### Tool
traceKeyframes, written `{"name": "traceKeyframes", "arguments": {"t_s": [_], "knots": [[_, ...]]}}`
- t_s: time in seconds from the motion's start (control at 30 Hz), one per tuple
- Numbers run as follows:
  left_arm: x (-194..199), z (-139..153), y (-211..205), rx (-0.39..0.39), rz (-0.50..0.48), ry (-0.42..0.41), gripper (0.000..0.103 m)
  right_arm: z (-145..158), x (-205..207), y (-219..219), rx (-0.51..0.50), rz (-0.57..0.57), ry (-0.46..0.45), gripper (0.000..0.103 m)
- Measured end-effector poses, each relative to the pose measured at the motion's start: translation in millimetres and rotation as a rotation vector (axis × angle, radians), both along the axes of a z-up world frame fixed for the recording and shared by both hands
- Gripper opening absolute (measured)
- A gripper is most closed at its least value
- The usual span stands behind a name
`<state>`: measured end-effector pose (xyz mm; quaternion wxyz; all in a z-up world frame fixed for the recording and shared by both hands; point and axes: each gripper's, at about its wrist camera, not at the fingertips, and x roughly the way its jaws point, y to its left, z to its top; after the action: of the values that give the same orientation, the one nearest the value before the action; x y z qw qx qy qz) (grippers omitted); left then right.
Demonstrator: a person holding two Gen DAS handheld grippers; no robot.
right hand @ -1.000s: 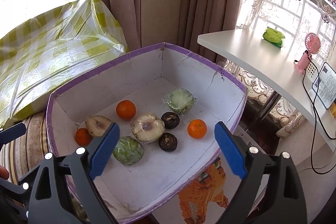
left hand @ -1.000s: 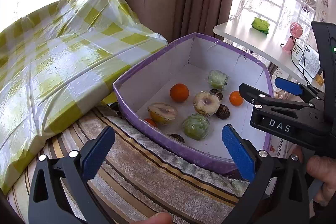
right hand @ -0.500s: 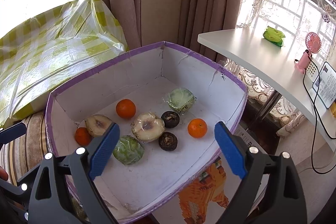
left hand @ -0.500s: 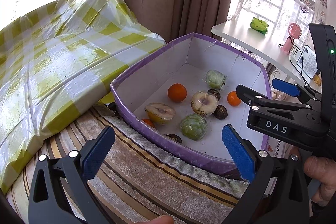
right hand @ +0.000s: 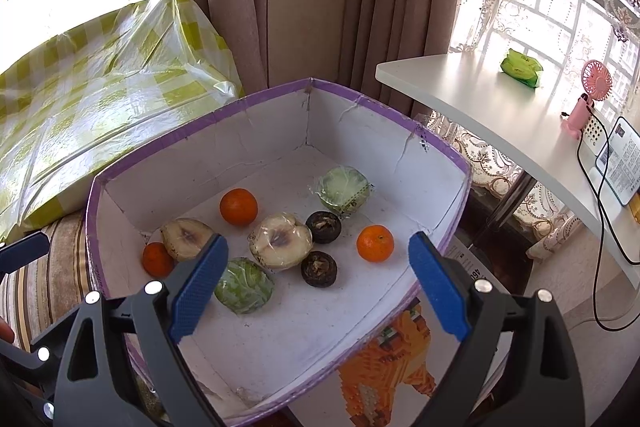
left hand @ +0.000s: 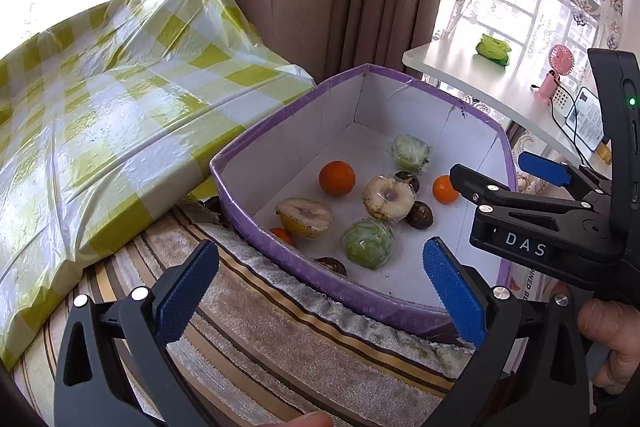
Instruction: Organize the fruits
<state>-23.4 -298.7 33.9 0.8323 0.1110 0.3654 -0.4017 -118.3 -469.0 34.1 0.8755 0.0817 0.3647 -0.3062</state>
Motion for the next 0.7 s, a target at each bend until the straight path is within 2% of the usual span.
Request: {"name": "traceKeyframes", "arguments": {"t_s": [0.33,0.43,0.7], "knots": [[2,4,-2,-0.009,0.0,0.002,0.099,0,0,-1,0.001,-0.002,0.0,0.092],[-3,9,1,-0.046,0.009,-0.031,0.099,0,0,-1,0.001,-0.001,-0.001,0.092],[1,9,0,-0.045,-0.009,0.031,0.099,2,-1,1,0.002,-0.003,-0.007,0.092]]}}
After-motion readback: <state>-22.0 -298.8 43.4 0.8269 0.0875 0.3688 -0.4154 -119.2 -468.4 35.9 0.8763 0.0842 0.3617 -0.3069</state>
